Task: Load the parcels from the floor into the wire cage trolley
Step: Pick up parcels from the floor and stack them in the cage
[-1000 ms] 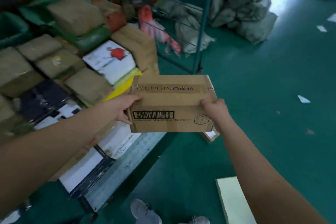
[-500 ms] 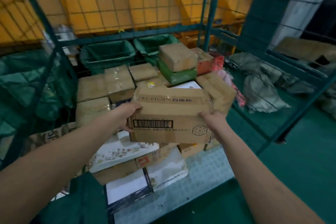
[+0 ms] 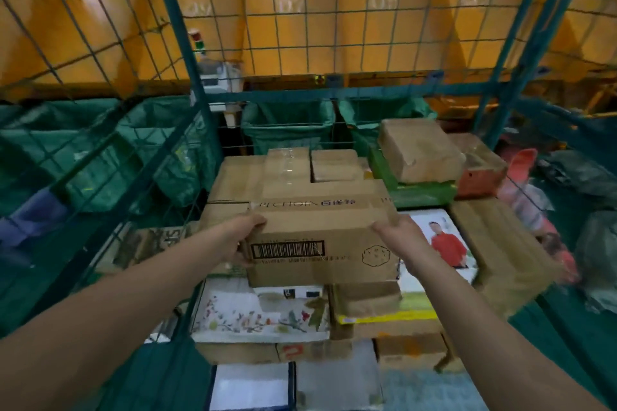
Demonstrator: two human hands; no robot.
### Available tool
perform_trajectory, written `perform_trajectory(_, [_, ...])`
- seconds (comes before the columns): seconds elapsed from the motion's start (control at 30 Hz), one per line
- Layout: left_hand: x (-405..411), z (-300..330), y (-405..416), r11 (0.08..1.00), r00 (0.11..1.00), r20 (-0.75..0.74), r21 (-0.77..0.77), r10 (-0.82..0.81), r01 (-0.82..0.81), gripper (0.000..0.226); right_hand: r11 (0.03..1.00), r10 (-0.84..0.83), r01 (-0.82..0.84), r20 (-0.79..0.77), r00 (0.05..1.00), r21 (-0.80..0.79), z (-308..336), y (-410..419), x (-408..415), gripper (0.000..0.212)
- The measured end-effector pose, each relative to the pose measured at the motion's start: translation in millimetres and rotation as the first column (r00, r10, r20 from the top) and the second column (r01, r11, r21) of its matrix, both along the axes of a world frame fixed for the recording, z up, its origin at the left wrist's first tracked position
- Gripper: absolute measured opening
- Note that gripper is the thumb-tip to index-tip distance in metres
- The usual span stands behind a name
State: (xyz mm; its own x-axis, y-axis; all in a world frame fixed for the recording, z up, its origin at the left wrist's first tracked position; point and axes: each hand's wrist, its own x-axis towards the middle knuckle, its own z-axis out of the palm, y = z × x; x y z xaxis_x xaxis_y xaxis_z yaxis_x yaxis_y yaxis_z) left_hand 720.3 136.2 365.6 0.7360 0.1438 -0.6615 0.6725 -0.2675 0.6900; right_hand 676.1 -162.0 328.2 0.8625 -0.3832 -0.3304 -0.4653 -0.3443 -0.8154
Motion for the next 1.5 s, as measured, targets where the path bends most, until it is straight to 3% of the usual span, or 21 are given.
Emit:
perform_trajectory(0.13, [25.2, -5.2, 3.9, 0.994, 0.994, -0.013, 0.011, 0.112, -0.112, 0.024, 0.992, 0.113, -0.114, 0.022, 0.993, 0.044, -3.6, -2.5, 63.8, 0.055])
perform_trajectory(0.3, [41.3, -20.7, 25.2, 0.972, 0.976, -0.057, -0.089, 0.211, -0.216, 0.029, 0.962, 0.270, -0.272, 0.083, 0.959, 0.018, -0.7, 18.6, 123.9, 0.021])
perform_trajectory(0.43, [61.4, -45.3, 52.3, 0.916, 0.945, -0.087, -0.232, 0.315, -0.327, 0.042, 0.941, 0.339, -0.333, 0.137, 0.931, -0.065, 17.2, 56.7, 176.3, 0.037])
perform_trajectory(0.53, [78.1, -51.4, 61.9, 0.885, 0.923, -0.035, -0.274, 0.382, -0.377, 0.038, 0.907, 0.410, -0.380, 0.178, 0.894, -0.182, 32.7, 91.8, 231.9, 0.042])
perform_trajectory(0.67, [108.8, -70.2, 73.2, 0.882, 0.936, -0.037, -0.322, 0.351, -0.344, 0.043, 0.873, 0.482, -0.419, 0.307, 0.820, -0.251, 65.4, 146.9, 316.4, 0.065])
perform_trajectory(0.73, [129.8, -74.4, 77.9, 0.892, 0.954, -0.010, -0.353, 0.299, -0.283, 0.050, 0.882, 0.471, -0.424, 0.356, 0.807, -0.204, 73.0, 179.9, 350.1, 0.074])
perform_trajectory(0.8, [154.9, -80.4, 84.7, 0.892, 0.945, 0.033, -0.343, 0.325, -0.294, 0.052, 0.898, 0.435, -0.432, 0.301, 0.849, -0.079, 55.9, 209.3, 373.6, 0.080])
perform_trajectory(0.87, [180.8, -86.8, 94.0, 0.906, 0.943, 0.065, -0.304, 0.327, -0.294, 0.050, 0.883, 0.465, -0.468, 0.117, 0.877, -0.001, 18.3, 229.6, 380.0, 0.079])
perform_trajectory(0.93, [203.7, -91.3, 102.0, 0.914, 0.946, 0.067, -0.291, 0.316, -0.284, 0.045, 0.869, 0.494, -0.494, 0.011, 0.869, 0.033, -23.0, 239.3, 378.4, 0.056])
perform_trajectory(0.97, [214.2, -95.8, 105.3, 0.914, 0.950, 0.056, -0.296, 0.306, -0.277, 0.042, 0.870, 0.489, -0.489, 0.018, 0.872, 0.061, -39.2, 242.3, 377.5, 0.040])
perform_trajectory(1.0, [226.7, -102.3, 109.4, 0.912, 0.954, 0.037, -0.307, 0.299, -0.273, 0.039, 0.877, 0.470, -0.471, 0.036, 0.882, 0.091, -61.1, 246.9, 384.0, 0.043])
perform_trajectory(1.07, [236.5, -106.3, 112.5, 0.910, 0.957, 0.017, -0.316, 0.289, -0.269, 0.042, 0.876, 0.444, -0.446, 0.055, 0.894, 0.184, -78.1, 248.5, 382.4, 0.070])
perform_trajectory(1.13, [254.0, -115.2, 116.4, 0.893, 0.953, 0.003, -0.348, 0.304, -0.284, 0.049, 0.864, 0.438, -0.442, 0.072, 0.896, 0.242, -95.7, 261.0, 391.0, 0.074])
perform_trajectory(1.2, [266.5, -116.7, 120.1, 0.865, 0.918, 0.056, -0.362, 0.393, -0.348, 0.046, 0.851, 0.461, -0.464, 0.073, 0.884, 0.244, -89.2, 276.3, 384.5, 0.063])
perform_trajectory(1.3, [289.6, -126.2, 125.2, 0.855, 0.870, 0.132, -0.305, 0.474, -0.420, 0.048, 0.842, 0.487, -0.503, 0.126, 0.864, 0.193, -109.5, 291.8, 388.9, 0.076])
perform_trajectory(1.4, [305.1, -137.2, 127.3, 0.844, 0.846, 0.151, -0.272, 0.512, -0.462, 0.045, 0.829, 0.478, -0.501, 0.151, 0.865, 0.249, -152.5, 297.7, 406.7, 0.085])
perform_trajectory(1.5, [309.4, -144.5, 124.5, 0.823, 0.817, 0.176, -0.284, 0.549, -0.491, 0.033, 0.853, 0.447, -0.472, 0.156, 0.881, 0.222, -140.7, 299.9, 397.4, 0.079])
